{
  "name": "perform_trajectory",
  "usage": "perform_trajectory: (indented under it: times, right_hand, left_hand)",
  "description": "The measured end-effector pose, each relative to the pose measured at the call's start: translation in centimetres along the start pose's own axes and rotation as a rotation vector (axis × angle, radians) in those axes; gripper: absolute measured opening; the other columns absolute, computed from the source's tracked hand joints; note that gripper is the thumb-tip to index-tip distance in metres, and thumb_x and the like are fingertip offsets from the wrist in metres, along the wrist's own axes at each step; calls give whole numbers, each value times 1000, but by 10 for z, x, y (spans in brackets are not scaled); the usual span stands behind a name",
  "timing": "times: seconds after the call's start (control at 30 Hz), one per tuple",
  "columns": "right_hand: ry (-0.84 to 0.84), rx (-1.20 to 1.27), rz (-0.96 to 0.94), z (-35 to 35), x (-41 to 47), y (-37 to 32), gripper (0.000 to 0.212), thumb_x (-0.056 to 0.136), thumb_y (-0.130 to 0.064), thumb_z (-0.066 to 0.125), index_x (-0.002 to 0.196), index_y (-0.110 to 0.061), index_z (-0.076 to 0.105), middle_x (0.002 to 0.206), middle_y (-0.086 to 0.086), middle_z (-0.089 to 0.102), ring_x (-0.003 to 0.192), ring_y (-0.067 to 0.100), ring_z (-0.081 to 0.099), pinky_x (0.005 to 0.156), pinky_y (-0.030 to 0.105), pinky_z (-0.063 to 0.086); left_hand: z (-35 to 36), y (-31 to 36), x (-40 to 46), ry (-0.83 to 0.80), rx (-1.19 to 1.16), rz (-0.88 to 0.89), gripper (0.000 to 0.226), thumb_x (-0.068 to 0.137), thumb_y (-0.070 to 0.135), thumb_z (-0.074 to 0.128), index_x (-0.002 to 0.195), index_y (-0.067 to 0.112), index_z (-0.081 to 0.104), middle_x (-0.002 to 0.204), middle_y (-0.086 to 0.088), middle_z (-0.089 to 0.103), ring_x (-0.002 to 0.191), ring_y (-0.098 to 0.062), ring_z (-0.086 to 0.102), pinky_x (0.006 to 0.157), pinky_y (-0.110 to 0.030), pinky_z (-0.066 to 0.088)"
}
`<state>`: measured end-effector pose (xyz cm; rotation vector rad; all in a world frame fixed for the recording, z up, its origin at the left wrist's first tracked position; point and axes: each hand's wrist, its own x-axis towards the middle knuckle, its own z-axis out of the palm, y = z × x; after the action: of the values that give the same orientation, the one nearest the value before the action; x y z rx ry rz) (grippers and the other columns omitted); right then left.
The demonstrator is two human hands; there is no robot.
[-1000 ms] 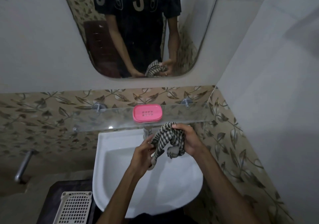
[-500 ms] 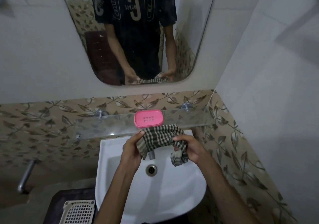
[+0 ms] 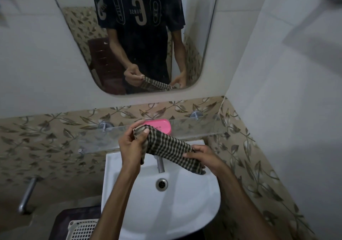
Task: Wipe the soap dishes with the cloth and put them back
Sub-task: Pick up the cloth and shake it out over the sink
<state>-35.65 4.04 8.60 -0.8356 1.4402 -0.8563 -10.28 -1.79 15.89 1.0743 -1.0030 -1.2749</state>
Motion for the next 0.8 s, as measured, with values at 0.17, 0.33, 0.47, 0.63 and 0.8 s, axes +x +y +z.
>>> perform_trajectory:
  times: [0.17, 0.33, 0.47, 0.63, 0.8]
  right_hand:
    - [-86, -120, -65, -14, -4, -7, 23, 67, -29, 97, 80, -25, 78, 88, -3, 80, 87, 8, 78, 71, 18, 58]
    - [-96, -301, -130, -22, -3, -10, 33, 80, -7, 90, 99, 10, 69, 100, 27, 75, 89, 23, 73, 83, 43, 60]
    - [-140, -327, -98, -28, -4, -12, 34, 82, -6, 87, 97, 15, 66, 97, 41, 68, 86, 33, 59, 78, 48, 43]
    - [-187, -53, -11, -36, -9, -16, 51, 74, -11, 89, 121, 3, 73, 124, 22, 76, 119, 38, 72, 99, 41, 61]
    - [-174, 284, 61, -38, -8, -11, 50, 78, -3, 76, 128, -5, 72, 130, 16, 74, 115, 28, 74, 95, 38, 62]
  left_hand:
    - [1, 12, 1, -51, 5, 48, 33, 94, 0, 70, 118, 21, 75, 71, 10, 63, 48, -1, 47, 40, -16, 39]
    - [0, 22, 3, -97, -2, 51, 33, 93, -3, 71, 121, 12, 72, 69, 10, 63, 44, 1, 47, 40, -13, 40]
    - [-5, 32, 5, -150, -9, 32, 39, 90, -8, 72, 127, 4, 67, 70, 13, 71, 49, 3, 57, 45, -11, 46]
    - [-19, 40, 12, -150, -37, -63, 44, 87, -8, 74, 128, 6, 68, 94, -5, 77, 71, -16, 66, 49, -23, 52]
    - [-38, 38, 24, -166, -17, -180, 54, 75, -15, 75, 122, 11, 72, 84, -9, 76, 56, -19, 61, 43, -23, 46]
